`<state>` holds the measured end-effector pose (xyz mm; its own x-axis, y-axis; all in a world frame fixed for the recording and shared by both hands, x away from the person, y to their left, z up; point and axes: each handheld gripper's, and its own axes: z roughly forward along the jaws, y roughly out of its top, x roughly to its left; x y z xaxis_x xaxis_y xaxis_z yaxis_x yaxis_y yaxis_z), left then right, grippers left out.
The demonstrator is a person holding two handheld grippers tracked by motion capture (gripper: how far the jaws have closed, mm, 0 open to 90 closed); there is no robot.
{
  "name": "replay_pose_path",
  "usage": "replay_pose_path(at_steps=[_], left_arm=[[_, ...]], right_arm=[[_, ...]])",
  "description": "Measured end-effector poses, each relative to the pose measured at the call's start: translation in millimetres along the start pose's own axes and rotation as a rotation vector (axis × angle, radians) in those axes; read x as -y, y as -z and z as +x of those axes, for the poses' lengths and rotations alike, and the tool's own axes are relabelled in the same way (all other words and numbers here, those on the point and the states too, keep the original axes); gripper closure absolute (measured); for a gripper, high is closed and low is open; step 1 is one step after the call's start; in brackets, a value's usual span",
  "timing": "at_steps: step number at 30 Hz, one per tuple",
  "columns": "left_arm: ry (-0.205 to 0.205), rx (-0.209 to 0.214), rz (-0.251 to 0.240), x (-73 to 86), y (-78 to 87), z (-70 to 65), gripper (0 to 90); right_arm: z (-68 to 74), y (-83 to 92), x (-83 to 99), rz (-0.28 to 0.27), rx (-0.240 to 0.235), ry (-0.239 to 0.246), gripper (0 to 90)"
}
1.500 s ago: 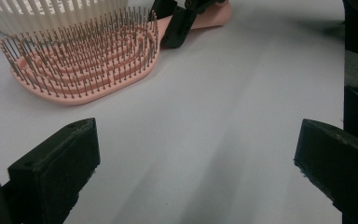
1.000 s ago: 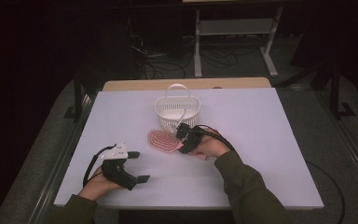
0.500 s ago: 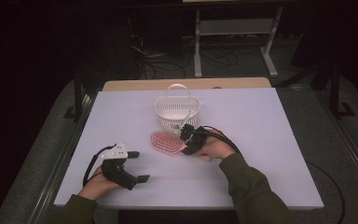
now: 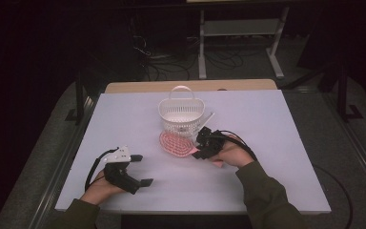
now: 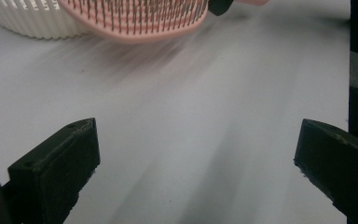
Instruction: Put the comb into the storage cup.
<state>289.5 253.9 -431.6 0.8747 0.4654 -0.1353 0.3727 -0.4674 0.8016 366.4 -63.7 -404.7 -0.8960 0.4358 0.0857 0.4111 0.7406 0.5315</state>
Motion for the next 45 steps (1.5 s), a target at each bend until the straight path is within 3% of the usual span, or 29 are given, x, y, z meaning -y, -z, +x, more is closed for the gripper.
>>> replay_pose_path(at_steps=[4,22,31,45], left_arm=[[-0.001,-0.002,0.000,0.0,0.1,0.4,0.0],[-0.002,-0.002,-0.003,-0.2,1.2,0.2,0.0],[-0.003,-0.003,-0.002,-0.1,0.8,0.1,0.0],[-0.004,-0.002,-0.003,-0.8,-0.3,-0.8,0.0]], right_arm=[[-2.7,8.4,7.5,-0.047,-0.024,-0.022,69.2],[-8.1,41.3,46.0,-0.194,-0.012,-0.098,69.2],[-7.1,51.3,60.5,-0.247,-0.010,-0.118,69.1],[-1.1,62.3,74.3,-0.286,0.008,-0.124,69.1]])
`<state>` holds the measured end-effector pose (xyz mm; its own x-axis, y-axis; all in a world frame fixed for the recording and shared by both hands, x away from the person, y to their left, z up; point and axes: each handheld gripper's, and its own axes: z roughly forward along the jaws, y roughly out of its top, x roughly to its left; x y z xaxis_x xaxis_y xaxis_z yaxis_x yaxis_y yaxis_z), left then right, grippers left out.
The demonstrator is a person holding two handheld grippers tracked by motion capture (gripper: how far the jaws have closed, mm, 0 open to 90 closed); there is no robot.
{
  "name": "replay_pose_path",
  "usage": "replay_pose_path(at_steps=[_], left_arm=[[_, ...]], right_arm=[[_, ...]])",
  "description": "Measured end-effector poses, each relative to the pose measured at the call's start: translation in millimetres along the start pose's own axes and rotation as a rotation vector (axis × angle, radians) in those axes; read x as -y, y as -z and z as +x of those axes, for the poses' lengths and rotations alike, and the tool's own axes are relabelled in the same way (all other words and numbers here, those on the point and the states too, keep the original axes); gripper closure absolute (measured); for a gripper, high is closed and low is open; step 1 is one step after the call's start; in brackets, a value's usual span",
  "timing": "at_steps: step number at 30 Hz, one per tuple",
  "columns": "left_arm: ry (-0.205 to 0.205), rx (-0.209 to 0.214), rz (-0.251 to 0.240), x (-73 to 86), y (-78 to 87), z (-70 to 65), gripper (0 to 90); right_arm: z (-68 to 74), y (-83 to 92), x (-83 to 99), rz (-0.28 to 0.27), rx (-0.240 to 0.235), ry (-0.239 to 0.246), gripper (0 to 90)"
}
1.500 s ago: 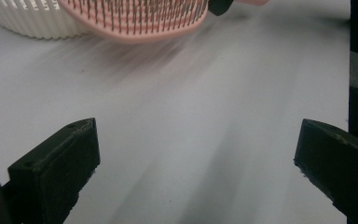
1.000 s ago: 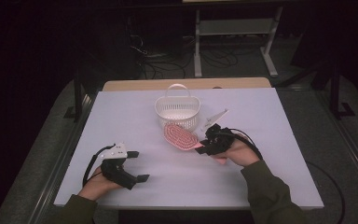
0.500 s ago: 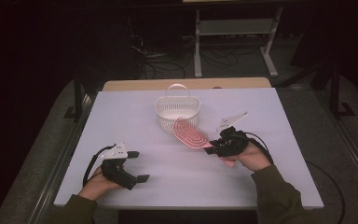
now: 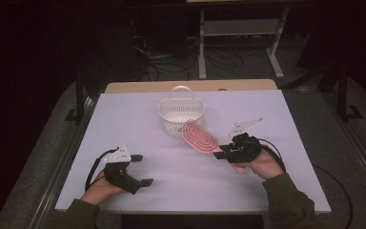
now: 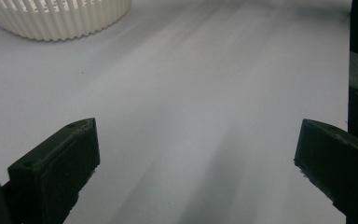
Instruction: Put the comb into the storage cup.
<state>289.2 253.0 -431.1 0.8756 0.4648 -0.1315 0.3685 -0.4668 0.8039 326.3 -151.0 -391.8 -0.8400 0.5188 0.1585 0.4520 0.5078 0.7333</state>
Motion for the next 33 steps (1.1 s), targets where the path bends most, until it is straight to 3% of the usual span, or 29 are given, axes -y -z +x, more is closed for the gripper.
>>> replay_pose_path(at_steps=[15,33], left_arm=[[0.016,0.013,-0.023,-4.7,2.5,2.8,0.0],[0.053,0.028,-0.077,-24.2,-0.7,10.9,0.0]], right_arm=[[0.5,1.0,-0.1,-0.026,0.005,-0.003,69.1],[0.0,0.3,-2.3,-0.048,0.004,0.006,69.1]])
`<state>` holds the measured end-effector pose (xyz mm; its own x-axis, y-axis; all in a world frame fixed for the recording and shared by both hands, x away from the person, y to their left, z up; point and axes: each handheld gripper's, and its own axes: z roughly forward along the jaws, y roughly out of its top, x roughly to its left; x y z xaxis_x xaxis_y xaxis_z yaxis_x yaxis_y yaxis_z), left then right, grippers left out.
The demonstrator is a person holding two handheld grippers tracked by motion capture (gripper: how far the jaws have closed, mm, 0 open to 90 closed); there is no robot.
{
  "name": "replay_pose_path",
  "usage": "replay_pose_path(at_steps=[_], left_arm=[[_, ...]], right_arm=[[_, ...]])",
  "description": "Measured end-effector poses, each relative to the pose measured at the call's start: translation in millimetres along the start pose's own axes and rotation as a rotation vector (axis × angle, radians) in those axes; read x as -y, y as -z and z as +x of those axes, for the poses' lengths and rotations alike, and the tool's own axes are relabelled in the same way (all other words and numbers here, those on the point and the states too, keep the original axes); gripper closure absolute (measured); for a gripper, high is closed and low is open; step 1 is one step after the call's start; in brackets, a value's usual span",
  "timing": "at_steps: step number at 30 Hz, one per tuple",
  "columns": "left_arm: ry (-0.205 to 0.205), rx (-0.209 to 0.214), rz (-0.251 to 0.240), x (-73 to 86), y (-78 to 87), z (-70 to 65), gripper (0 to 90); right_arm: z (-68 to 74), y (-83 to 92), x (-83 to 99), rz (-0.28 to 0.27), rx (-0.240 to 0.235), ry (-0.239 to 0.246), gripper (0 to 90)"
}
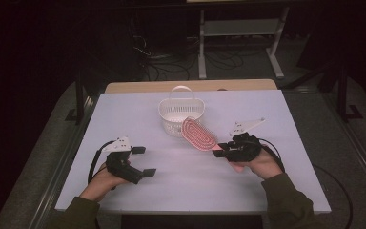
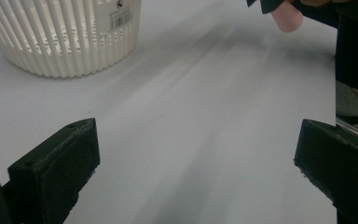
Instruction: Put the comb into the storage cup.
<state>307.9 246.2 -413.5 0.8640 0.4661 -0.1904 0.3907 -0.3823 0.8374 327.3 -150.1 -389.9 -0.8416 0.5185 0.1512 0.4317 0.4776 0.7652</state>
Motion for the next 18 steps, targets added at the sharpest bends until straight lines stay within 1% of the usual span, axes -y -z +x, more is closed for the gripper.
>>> replay_pose_path(at_steps=[3,10,15,18], left_arm=[[-0.006,0.001,0.009,-5.6,-4.3,2.0,0.0],[-0.016,0.011,0.005,-17.4,-11.6,3.2,0.0],[-0.029,0.023,-0.007,-24.7,-17.1,5.1,0.0],[-0.028,0.028,-0.012,-27.6,-21.0,6.6,0.0]], right_arm=[[-0.4,-0.4,-0.9,0.002,0.004,0.003,69.1],[-1.8,-0.4,-3.4,-0.006,0.007,0.010,69.0],[-2.3,-0.7,-3.7,-0.005,0.014,0.009,69.1],[-2.4,0.1,-4.1,-0.008,0.016,0.011,69.1]])
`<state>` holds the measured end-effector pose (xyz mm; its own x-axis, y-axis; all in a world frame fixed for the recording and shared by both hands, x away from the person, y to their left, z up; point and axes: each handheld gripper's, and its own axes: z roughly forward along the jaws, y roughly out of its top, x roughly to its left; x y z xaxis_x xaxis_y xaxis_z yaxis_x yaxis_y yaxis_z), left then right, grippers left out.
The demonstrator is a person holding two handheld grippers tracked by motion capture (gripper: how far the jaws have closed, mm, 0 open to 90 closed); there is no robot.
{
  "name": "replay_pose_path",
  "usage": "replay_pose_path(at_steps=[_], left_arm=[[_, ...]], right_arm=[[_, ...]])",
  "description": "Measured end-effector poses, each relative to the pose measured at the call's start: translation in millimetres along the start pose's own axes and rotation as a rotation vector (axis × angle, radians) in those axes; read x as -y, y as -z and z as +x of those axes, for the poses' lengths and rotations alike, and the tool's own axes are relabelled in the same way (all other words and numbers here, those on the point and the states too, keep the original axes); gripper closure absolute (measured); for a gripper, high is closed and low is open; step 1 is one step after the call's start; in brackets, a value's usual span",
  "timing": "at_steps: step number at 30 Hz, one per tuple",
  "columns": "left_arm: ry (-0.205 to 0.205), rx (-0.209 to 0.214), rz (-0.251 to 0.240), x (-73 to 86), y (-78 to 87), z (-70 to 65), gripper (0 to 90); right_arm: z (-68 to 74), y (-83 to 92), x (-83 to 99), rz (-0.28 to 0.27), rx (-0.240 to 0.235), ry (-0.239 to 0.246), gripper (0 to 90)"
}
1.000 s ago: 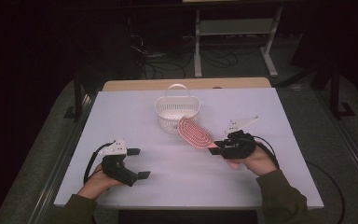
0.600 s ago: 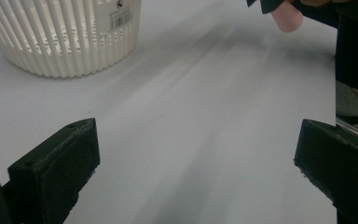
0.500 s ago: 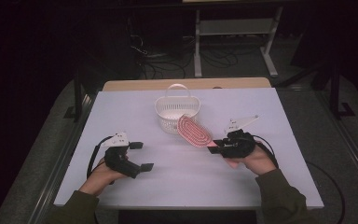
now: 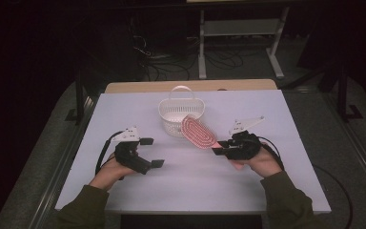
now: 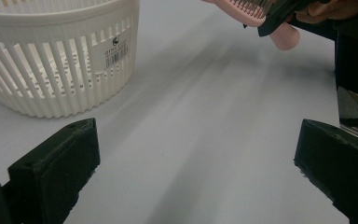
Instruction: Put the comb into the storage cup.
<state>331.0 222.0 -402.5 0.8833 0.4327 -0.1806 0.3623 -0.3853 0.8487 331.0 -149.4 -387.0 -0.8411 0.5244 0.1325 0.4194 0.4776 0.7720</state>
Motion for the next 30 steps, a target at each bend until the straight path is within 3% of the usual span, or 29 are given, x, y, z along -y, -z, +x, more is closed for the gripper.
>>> replay_pose_path(at_steps=[11,17,21,30], left_arm=[[0.021,0.042,-0.008,-7.6,-10.9,6.1,0.0],[0.028,0.061,-0.042,-10.4,-14.6,3.3,0.0],[0.061,0.063,-0.048,-8.9,-17.2,2.0,0.0],[0.082,0.056,-0.068,-13.5,-19.1,-2.9,0.0]], right_arm=[[-1.4,1.0,-0.3,-0.011,0.011,0.000,69.0],[-1.0,0.7,-0.4,-0.015,0.019,-0.001,69.1],[1.7,-1.4,-0.4,-0.007,0.020,0.004,69.1],[7.5,-5.0,-2.0,-0.013,0.008,0.011,69.0]])
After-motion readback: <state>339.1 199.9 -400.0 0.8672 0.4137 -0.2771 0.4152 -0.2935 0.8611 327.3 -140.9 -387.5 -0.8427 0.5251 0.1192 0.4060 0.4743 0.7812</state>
